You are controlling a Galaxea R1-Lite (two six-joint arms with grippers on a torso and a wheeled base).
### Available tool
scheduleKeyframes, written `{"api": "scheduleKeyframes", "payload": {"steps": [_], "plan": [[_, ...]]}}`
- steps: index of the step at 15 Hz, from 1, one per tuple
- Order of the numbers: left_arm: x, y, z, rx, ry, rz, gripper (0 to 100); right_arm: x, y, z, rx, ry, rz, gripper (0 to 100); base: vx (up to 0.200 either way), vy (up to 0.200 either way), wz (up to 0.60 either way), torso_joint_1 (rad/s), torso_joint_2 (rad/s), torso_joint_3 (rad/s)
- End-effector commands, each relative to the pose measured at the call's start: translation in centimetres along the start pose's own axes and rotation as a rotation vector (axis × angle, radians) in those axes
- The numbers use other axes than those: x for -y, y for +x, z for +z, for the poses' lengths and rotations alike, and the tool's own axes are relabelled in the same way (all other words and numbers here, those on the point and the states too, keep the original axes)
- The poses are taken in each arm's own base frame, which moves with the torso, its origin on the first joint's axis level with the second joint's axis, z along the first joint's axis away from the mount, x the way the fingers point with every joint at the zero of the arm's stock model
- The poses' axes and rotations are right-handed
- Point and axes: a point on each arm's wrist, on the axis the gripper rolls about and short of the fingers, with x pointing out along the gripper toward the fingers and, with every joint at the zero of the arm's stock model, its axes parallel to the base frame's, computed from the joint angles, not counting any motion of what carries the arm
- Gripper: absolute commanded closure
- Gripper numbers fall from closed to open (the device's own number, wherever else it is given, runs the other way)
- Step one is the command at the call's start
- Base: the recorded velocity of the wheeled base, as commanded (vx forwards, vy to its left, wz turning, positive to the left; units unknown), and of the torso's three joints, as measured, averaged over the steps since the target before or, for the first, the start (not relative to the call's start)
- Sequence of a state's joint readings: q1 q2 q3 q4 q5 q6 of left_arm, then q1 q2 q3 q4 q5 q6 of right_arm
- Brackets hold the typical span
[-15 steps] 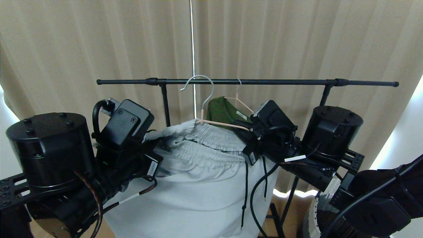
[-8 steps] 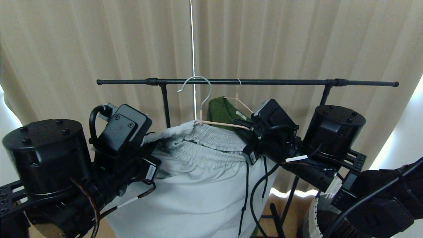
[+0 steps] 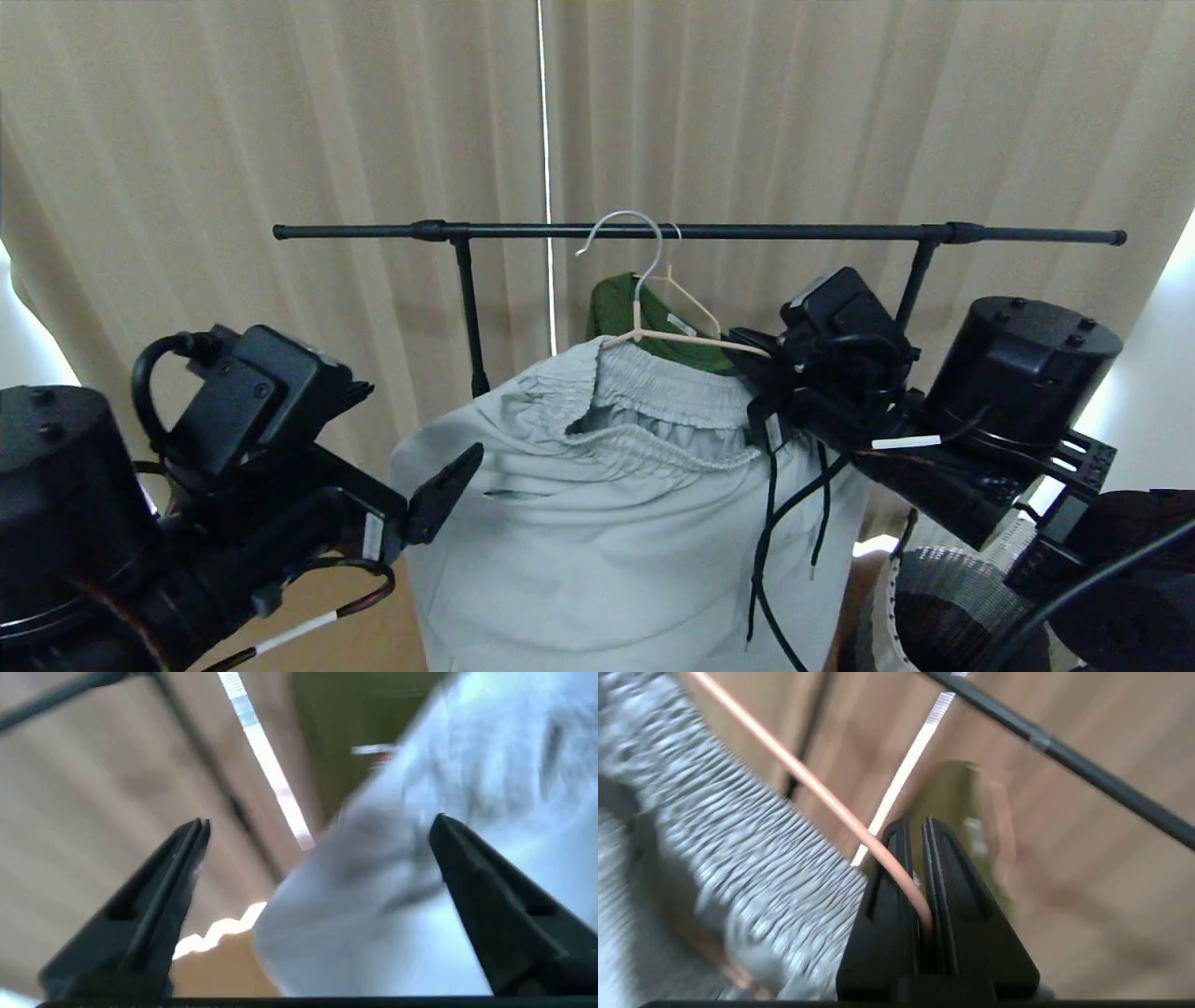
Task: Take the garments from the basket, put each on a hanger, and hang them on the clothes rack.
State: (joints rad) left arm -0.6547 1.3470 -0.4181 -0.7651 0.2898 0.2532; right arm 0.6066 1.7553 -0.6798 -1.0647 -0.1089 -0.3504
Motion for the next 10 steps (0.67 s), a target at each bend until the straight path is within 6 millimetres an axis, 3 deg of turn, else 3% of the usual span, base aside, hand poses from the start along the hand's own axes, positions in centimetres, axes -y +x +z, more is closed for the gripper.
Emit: {"api": "scheduleKeyframes", "payload": {"steps": [1,5,10], "plan": [[-1.5,-2.2,-0.9,0.014,-0.018,0.028,0,1.3,-1.5,1.1,0.038,0.007,-0.034,100,0.0,0.0,0.0,0.0,0.0,0.0],[-1.9,-2.7,-3.9,-0.082,-0.014,0.006,0,1.8,-2.9,2.3,0.085,0.049,-0.041,100,0.0,0.0,0.0,0.0,0.0,0.0],[-2.2,-2.0,-4.4,-0.109,-0.02,-0.01,0,2.4,-3.9,3.6,0.137,0.089,-0.05,100,0.0,0.0,0.0,0.0,0.0,0.0]]}}
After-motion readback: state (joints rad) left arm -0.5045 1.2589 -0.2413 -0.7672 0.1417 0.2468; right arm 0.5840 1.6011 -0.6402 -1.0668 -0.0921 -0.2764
